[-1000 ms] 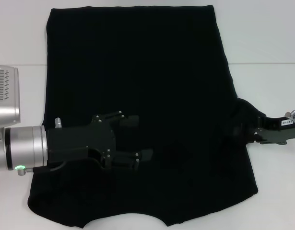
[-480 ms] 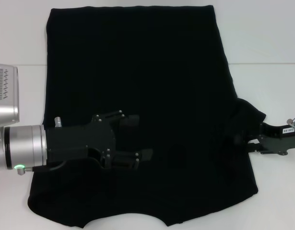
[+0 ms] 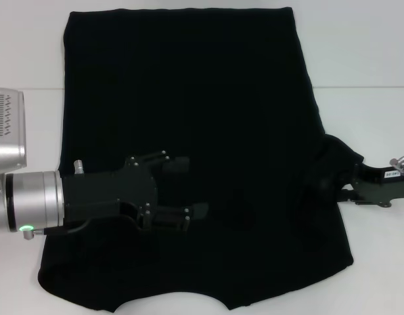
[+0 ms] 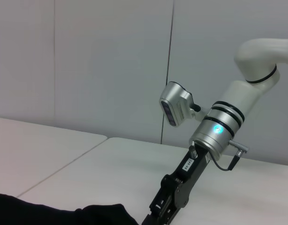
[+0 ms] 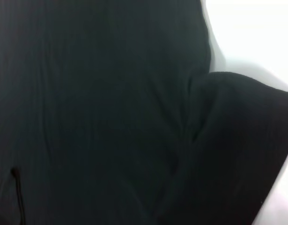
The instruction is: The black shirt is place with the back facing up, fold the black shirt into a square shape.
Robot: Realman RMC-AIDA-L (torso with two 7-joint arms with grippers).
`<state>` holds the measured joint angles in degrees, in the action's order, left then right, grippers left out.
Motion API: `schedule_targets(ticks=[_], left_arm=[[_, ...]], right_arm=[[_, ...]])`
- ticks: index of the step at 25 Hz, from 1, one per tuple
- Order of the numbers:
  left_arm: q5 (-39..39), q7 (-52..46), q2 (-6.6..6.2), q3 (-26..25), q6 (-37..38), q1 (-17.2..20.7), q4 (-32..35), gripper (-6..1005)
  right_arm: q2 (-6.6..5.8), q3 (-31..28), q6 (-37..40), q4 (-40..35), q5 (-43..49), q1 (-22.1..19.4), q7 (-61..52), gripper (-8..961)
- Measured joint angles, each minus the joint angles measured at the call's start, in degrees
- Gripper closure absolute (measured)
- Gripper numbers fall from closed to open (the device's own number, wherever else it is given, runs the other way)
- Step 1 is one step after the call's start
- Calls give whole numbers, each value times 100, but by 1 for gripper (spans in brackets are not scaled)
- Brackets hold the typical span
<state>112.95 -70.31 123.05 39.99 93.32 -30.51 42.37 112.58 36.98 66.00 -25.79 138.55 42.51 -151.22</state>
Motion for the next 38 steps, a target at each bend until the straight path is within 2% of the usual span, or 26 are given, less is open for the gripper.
schedule_targets(ticks=[7,12,18,20,30,34,38], left_arm=[[-2,37,-21,-68,11,19,4,63],[-2,50,-34,-78,28,26,7,62],[-2,52,-35,-79,28,28,7,63],[-1,53,-35,-80,25,28,2,63],[-2,51,-15,-79,-5,21,-5,62],[-112,51,-4,-78,-7,34,-18,63],[-141,52,0,-117,-8,44,-23,63]], right_arm=[[83,0,-281,143,-54,55,19,479],[87,2,-280,96,-95,41,93,551],[57,2,-242,77,-153,-4,159,771],[45,3,-241,76,-153,-14,171,920],[-45,2,-102,-326,-153,-59,233,920],[-84,15,-45,-495,-172,101,238,920],[-52,112,-56,-519,-171,373,246,920]])
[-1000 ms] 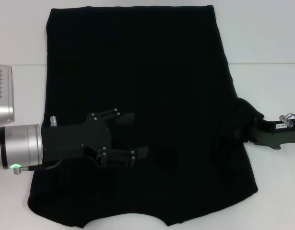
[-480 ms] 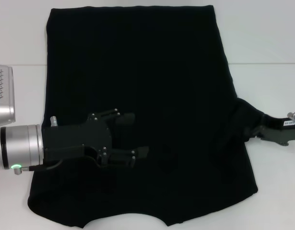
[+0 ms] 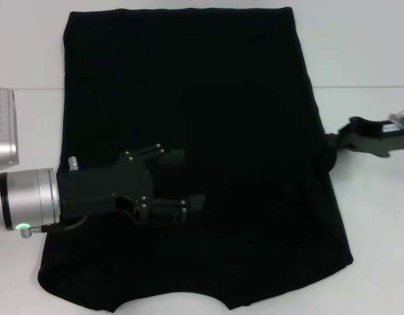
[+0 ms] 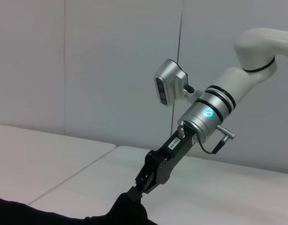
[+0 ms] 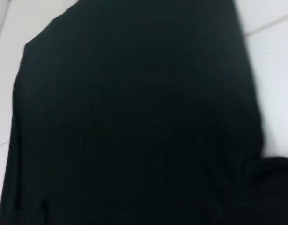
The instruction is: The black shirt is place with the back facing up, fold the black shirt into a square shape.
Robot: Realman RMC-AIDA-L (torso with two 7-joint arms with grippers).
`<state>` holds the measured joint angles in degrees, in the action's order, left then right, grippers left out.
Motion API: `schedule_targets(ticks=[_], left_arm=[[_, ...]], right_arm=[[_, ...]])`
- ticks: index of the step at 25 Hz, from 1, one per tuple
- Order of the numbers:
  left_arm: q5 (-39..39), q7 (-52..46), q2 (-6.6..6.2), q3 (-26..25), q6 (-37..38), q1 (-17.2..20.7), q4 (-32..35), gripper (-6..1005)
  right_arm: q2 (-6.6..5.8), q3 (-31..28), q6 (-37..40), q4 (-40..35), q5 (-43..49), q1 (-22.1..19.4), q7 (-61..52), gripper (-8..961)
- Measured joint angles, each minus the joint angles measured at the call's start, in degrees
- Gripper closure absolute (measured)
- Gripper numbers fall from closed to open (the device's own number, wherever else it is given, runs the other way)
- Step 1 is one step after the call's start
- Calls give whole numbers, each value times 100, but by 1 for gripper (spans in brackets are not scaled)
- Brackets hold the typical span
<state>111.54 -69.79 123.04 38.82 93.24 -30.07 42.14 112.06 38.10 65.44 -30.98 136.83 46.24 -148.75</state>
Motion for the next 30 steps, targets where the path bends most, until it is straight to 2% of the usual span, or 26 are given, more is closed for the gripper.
schedule_targets(ticks=[6,13,22,30], left_arm=[[-11,0,-4,-44,0,1,0,62],[-14,-28,-8,-95,1,5,-1,62],[-12,-40,-1,-122,-58,51,-6,63],[-10,-44,9,-120,-92,43,-76,62]], right_arm=[[102,406,-211,48,14,338,-10,920],[173,912,-251,11,19,526,-42,921],[73,1547,175,-42,30,634,-8,921],[105,1800,268,-175,81,755,-40,921]])
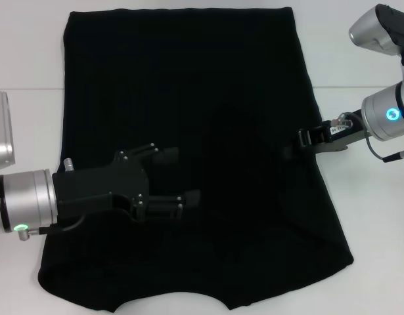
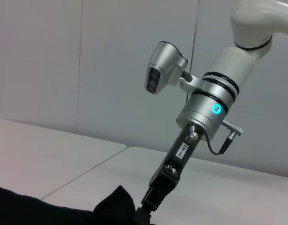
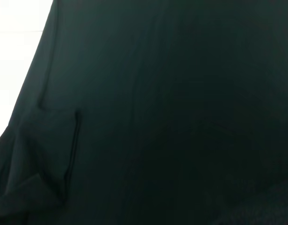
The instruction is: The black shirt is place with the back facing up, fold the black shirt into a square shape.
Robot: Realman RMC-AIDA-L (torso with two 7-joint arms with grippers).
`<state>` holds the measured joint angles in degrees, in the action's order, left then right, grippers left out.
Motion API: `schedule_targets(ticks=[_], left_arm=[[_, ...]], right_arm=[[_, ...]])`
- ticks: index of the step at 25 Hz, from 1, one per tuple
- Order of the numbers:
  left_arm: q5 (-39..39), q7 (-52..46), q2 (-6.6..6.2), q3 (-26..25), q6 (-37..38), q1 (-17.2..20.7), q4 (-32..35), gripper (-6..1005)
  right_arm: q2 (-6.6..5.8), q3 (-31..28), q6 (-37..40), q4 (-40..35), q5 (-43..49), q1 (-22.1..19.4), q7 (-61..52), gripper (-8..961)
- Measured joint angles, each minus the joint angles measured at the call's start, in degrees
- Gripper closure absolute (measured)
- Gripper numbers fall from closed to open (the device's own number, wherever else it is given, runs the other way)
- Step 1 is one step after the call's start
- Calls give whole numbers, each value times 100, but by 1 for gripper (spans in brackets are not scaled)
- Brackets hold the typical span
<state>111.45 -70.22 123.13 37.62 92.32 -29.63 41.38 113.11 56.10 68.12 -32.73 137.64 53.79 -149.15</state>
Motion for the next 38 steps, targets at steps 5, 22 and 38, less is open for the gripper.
schedule_targets(ticks=[5,22,38], left_arm=[[0,0,0,0,-67,-12,-8,62],[0,0,0,0,-65,-7,-8,62],[0,34,-8,0,-122,-22,-83,63]], right_arm=[[24,171,-9,0,0,88,56,921],[60,551,94,74,0,244,74,804],[-120,-58,-140,46,6,-122,-390,349]])
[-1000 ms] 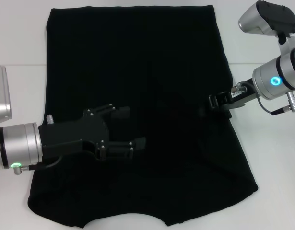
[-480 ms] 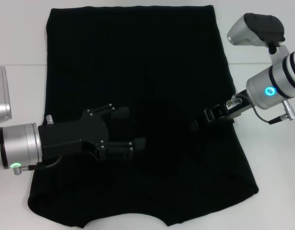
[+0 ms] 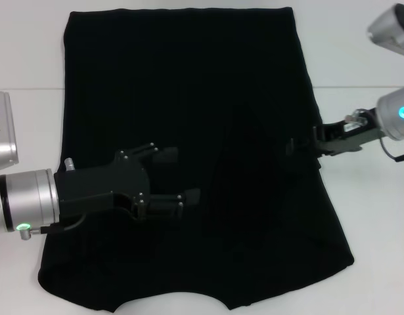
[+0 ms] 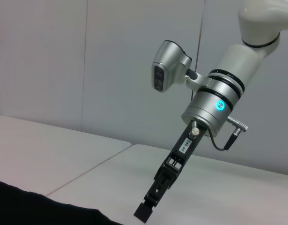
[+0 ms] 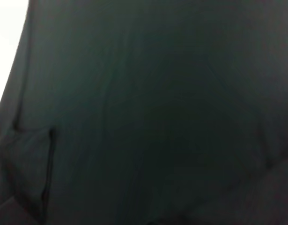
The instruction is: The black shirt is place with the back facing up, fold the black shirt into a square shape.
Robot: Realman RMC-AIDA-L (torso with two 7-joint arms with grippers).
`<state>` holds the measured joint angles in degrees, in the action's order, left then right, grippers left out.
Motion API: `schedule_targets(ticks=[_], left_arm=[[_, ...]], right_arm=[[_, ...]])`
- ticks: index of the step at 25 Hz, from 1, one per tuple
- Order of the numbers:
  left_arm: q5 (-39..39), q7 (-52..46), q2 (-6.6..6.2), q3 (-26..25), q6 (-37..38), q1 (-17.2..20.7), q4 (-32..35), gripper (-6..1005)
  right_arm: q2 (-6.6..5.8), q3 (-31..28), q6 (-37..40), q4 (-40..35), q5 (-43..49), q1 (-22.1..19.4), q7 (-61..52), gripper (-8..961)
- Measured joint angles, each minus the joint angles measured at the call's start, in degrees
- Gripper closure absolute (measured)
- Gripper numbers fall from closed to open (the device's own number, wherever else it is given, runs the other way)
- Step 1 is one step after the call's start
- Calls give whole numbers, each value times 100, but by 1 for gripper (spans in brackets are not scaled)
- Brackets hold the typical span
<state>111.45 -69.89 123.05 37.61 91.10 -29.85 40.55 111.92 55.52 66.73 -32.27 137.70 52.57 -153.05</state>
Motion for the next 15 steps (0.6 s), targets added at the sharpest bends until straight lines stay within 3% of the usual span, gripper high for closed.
schedule_targets(ticks=[1,8,15], left_arm=[[0,2,0,1,-1,-6,-1,62],[0,10,-10,0,-14,-20,-1,62],[0,11,-10,0,-14,-21,5,62]], right_arm=[[-23,-46,3,20,-1,-40,-1,299],[-90,-138,-252,390,0,-181,-55,303],[3,-118,-885,621,2,-207,-70,304]])
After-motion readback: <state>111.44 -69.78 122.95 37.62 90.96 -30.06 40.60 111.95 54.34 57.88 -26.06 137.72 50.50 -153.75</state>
